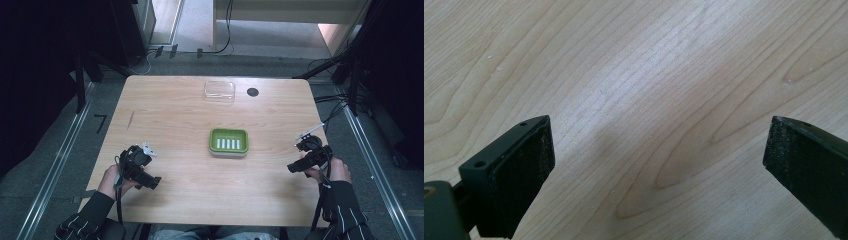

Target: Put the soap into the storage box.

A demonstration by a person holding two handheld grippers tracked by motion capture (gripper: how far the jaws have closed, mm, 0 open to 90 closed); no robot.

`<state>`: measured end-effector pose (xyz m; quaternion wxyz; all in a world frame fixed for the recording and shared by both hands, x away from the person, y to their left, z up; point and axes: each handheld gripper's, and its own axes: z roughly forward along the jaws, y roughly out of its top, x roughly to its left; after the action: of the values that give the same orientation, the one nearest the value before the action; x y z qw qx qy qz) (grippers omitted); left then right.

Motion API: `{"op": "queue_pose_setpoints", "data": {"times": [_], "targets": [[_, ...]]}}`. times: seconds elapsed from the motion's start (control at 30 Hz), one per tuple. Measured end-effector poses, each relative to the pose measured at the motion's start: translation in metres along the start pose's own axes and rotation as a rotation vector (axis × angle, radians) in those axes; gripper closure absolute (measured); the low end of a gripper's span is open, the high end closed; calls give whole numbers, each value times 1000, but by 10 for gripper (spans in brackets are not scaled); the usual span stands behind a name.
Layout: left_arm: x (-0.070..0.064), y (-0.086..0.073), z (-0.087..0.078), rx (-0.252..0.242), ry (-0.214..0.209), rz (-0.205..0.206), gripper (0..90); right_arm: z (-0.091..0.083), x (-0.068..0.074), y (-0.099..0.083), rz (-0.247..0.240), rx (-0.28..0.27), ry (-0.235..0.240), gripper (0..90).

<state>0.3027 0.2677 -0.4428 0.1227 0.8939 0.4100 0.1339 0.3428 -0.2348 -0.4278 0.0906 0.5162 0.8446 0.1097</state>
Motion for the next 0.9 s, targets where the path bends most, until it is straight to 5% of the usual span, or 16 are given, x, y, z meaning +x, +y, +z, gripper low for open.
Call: {"op": "queue_pose_setpoints", "data": {"times": [0.9], "targets": [[-1,1,0,6,-5,2,6,21,-45,1,92,52,-7,93]]}}
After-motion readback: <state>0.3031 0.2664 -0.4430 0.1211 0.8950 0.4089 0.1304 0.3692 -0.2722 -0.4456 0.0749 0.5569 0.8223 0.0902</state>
